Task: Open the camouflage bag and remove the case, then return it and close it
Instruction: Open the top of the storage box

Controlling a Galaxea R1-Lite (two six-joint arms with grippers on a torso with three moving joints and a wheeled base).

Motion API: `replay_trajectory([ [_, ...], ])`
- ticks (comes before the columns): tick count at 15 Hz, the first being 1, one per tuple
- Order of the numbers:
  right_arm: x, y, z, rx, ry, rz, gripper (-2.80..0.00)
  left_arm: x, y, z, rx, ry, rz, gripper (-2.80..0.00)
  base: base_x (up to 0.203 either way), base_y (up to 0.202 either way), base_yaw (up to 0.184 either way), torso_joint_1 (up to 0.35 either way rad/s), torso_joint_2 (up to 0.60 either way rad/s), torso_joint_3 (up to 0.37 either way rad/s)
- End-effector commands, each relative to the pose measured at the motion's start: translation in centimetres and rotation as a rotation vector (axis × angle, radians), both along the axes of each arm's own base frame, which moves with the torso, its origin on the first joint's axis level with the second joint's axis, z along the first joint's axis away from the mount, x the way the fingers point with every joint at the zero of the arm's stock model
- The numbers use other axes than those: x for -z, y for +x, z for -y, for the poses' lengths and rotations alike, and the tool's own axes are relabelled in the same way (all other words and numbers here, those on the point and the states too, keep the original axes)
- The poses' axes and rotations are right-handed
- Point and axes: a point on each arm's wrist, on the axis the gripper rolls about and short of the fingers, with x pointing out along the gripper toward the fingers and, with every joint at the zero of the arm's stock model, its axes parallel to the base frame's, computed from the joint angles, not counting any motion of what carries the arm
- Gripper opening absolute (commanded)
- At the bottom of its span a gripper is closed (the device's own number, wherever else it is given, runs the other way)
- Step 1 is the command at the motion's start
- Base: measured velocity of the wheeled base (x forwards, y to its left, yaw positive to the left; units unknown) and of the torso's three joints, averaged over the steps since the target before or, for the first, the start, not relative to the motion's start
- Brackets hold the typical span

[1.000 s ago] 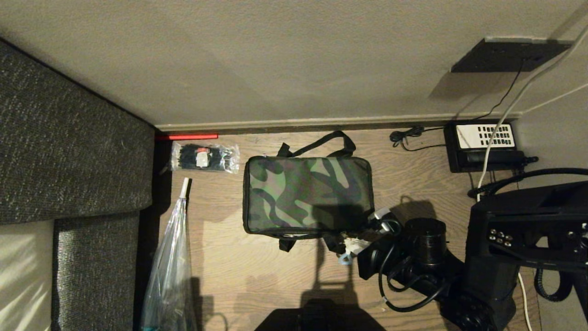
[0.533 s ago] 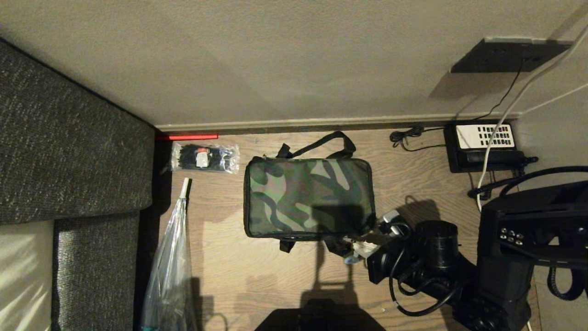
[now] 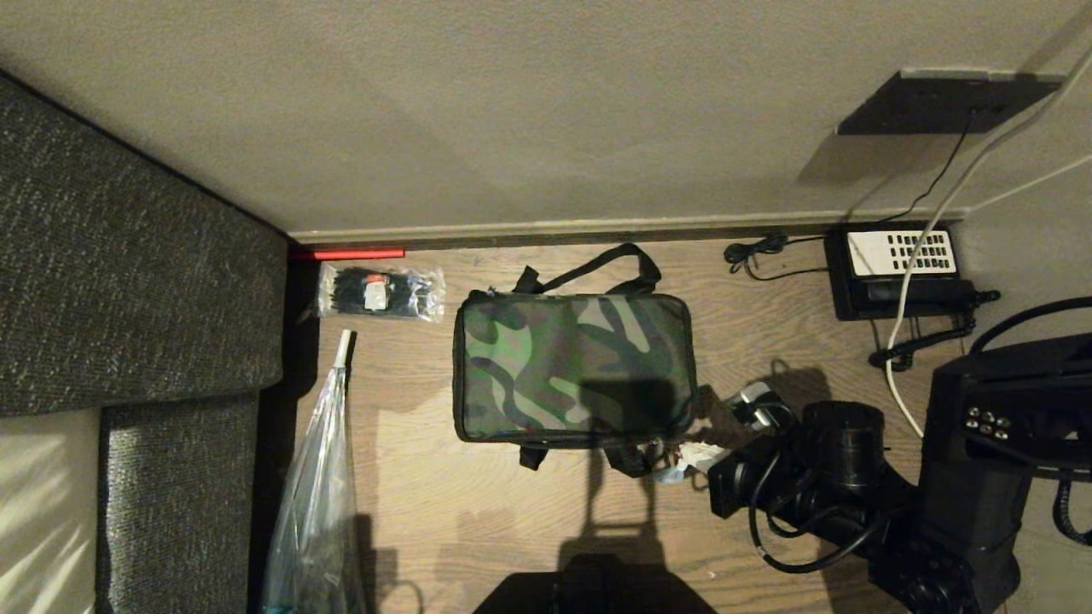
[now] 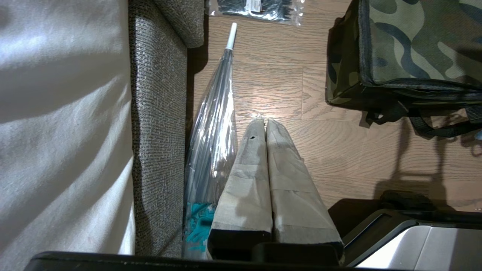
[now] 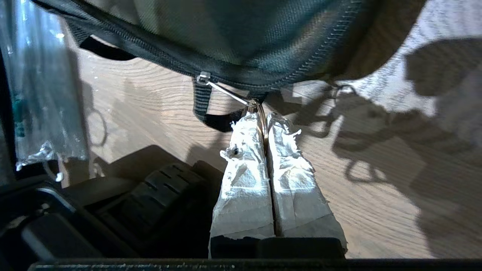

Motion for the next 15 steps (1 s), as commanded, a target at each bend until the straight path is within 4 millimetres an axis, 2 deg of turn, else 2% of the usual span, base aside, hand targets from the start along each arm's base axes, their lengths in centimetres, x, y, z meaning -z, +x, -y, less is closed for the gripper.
replay_trajectory([
  [1, -1.0, 0.1, 0.7, -0.005, 0.02, 0.024, -2.8, 0.1, 0.0, 0.0, -0.001, -0.001, -0.001, -2.8, 0.0, 0.0, 0.0, 0.0, 0.0, 0.0],
  [4, -1.4, 0.0, 1.0, 0.007, 0.027, 0.031, -2.8, 0.1, 0.0, 0.0, -0.001, -0.001, -0.001, -2.8, 0.0, 0.0, 0.0, 0.0, 0.0, 0.0],
  [15, -1.6, 1.4, 5.4, 0.064, 0.002, 0.067, -2.8, 0.1, 0.0, 0.0, -0.001, -0.001, -0.001, -2.8, 0.0, 0.0, 0.0, 0.0, 0.0, 0.0],
])
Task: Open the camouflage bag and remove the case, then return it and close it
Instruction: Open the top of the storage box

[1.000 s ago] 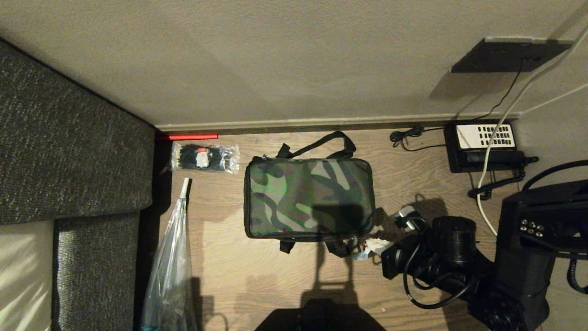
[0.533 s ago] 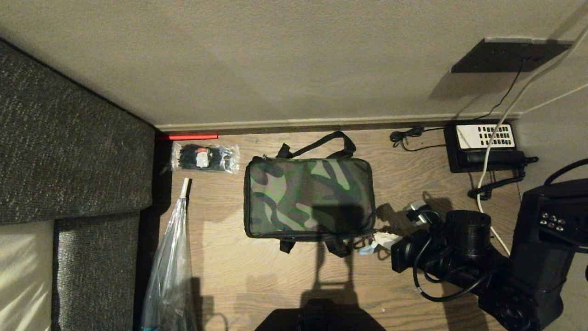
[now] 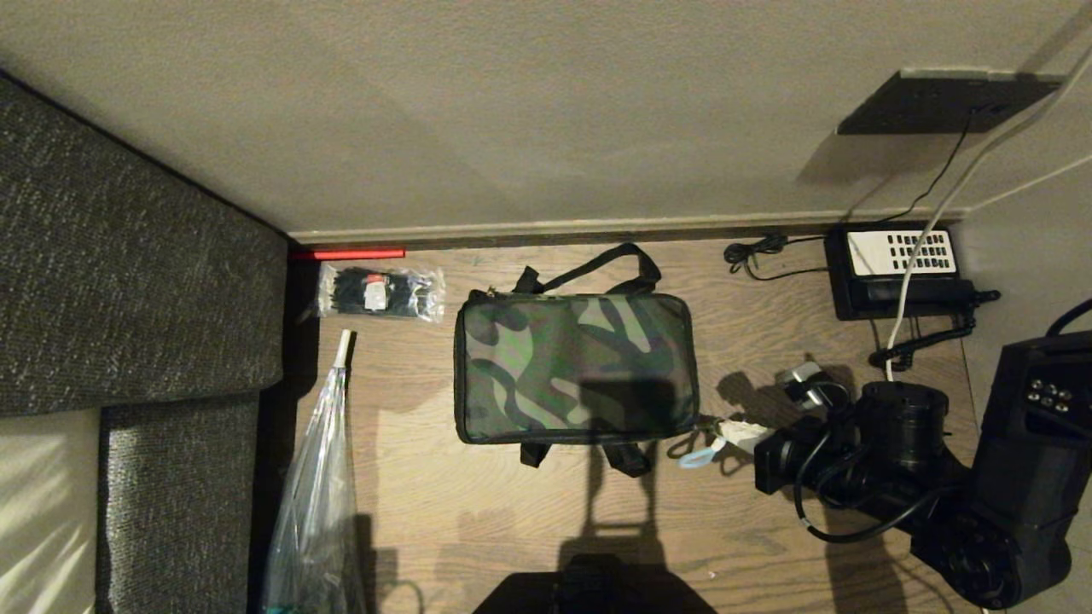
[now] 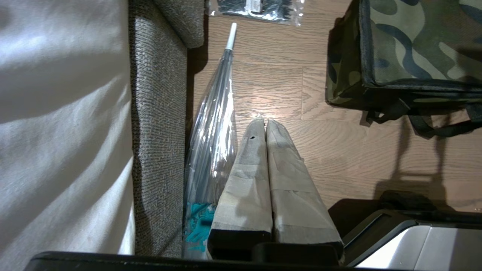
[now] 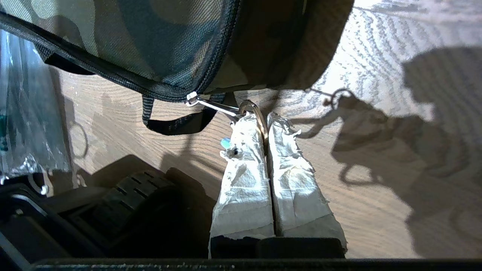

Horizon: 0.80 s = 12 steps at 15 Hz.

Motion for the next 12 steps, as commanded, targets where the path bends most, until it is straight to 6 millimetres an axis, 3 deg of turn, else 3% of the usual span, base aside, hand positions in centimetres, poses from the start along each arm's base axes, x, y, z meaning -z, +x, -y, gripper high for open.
replay_trajectory([
  [1, -0.2, 0.3, 0.6, 0.013, -0.01, 0.022, -2.8, 0.1, 0.0, 0.0, -0.001, -0.001, -0.001, -2.8, 0.0, 0.0, 0.0, 0.0, 0.0, 0.0],
  [7, -1.8, 2.0, 0.1, -0.034, 0.003, 0.127, -2.8, 0.1, 0.0, 0.0, -0.001, 0.001, -0.001, -2.8, 0.0, 0.0, 0.0, 0.0, 0.0, 0.0],
  [12, -3.5, 4.6, -0.5, -0.061, 0.025, 0.204, -2.8, 0.1, 0.0, 0.0, -0.001, -0.001, -0.001, -2.8, 0.0, 0.0, 0.0, 0.0, 0.0, 0.0],
])
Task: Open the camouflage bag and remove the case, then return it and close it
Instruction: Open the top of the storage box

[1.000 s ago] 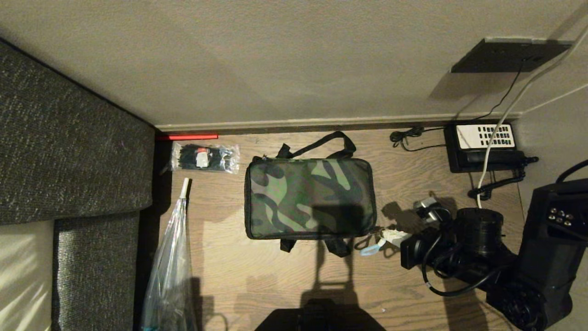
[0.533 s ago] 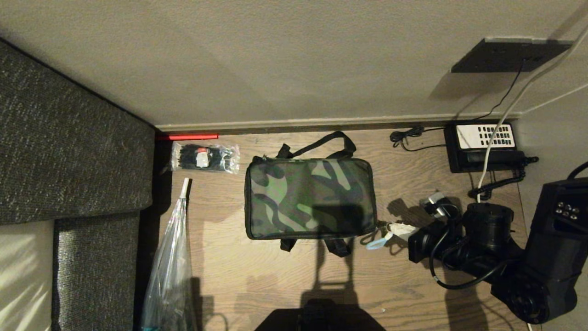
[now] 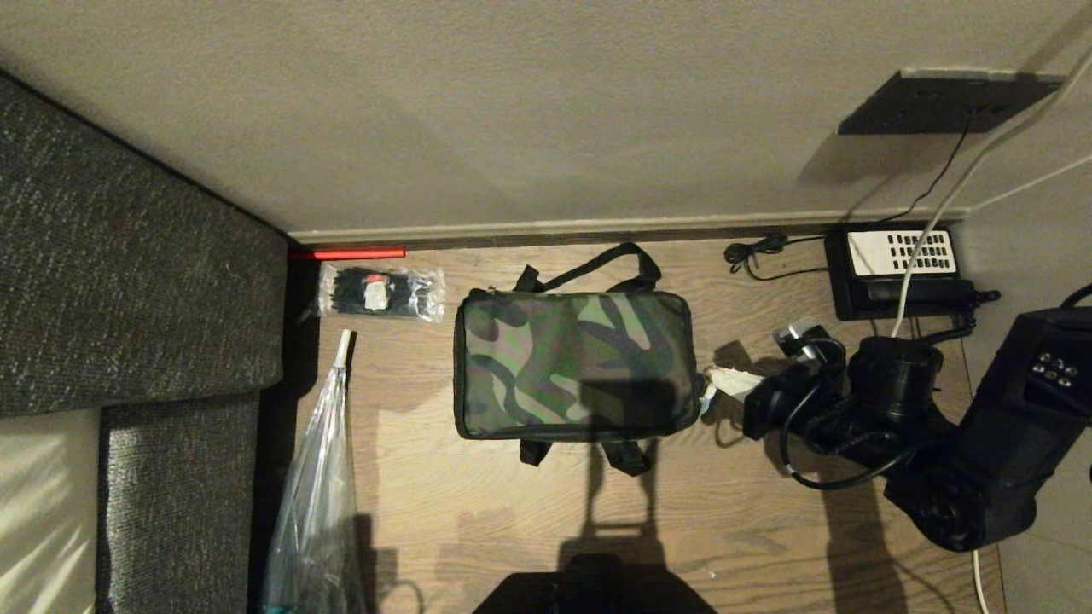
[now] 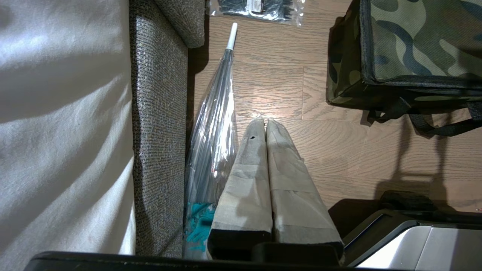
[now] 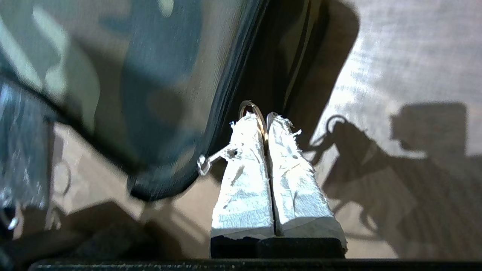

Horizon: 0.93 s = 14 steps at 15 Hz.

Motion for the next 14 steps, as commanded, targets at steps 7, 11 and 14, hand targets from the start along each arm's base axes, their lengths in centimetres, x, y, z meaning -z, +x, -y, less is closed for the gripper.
replay_trajectory([
  [7, -0.5, 2.2, -0.5, -0.006, 0.01, 0.047, -2.8, 0.1, 0.0, 0.0, -0.001, -0.001, -0.001, -2.8, 0.0, 0.0, 0.0, 0.0, 0.0, 0.0],
  [11, -0.9, 3.0, -0.7, -0.004, 0.016, 0.08, -2.8, 0.1, 0.0, 0.0, -0.001, 0.0, -0.001, -2.8, 0.0, 0.0, 0.0, 0.0, 0.0, 0.0],
  [14, -1.2, 3.6, -0.7, -0.002, 0.02, 0.105, -2.8, 0.1, 0.0, 0.0, -0.001, -0.001, -0.001, -2.8, 0.0, 0.0, 0.0, 0.0, 0.0, 0.0],
])
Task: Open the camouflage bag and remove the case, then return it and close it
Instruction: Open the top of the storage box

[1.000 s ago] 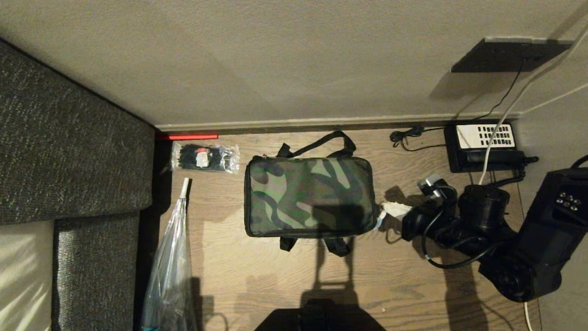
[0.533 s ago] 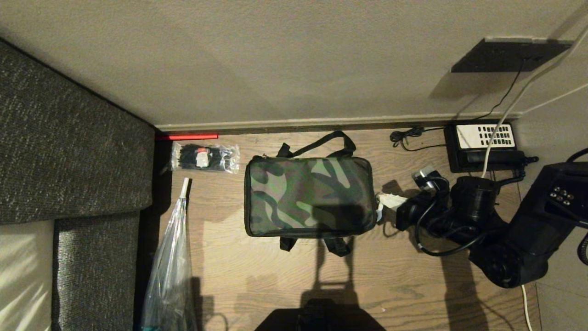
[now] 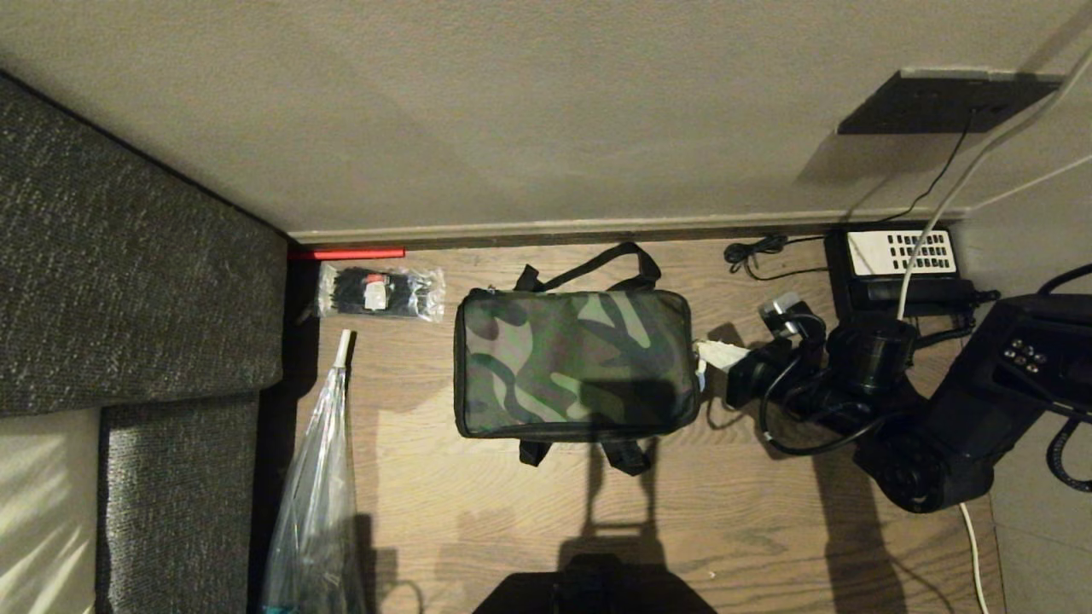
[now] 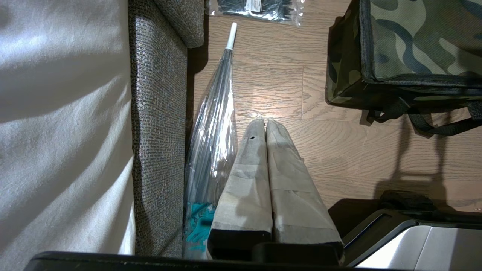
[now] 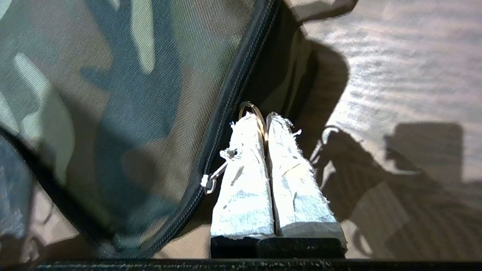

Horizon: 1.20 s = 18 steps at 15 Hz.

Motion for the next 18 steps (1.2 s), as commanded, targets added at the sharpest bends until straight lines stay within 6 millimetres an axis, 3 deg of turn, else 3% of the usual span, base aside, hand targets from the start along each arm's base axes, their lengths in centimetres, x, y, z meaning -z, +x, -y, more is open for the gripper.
replay_trajectory([
  [1, -0.3, 0.4, 0.0, -0.001, 0.006, 0.023, -2.8, 0.1, 0.0, 0.0, -0.001, -0.001, -0.001, -2.8, 0.0, 0.0, 0.0, 0.0, 0.0, 0.0],
  [9, -1.2, 1.4, 0.4, 0.018, 0.022, 0.068, -2.8, 0.1, 0.0, 0.0, -0.001, 0.0, -0.001, -2.8, 0.0, 0.0, 0.0, 0.0, 0.0, 0.0],
  [15, -1.1, 3.1, 0.2, 0.04, 0.03, 0.104, -2.8, 0.1, 0.0, 0.0, -0.001, -0.001, -0.001, -2.8, 0.0, 0.0, 0.0, 0.0, 0.0, 0.0],
  [18, -2.0, 3.9, 0.2, 0.045, 0.053, 0.135, -2.8, 0.1, 0.0, 0.0, -0.001, -0.001, -0.001, -2.8, 0.0, 0.0, 0.0, 0.0, 0.0, 0.0],
])
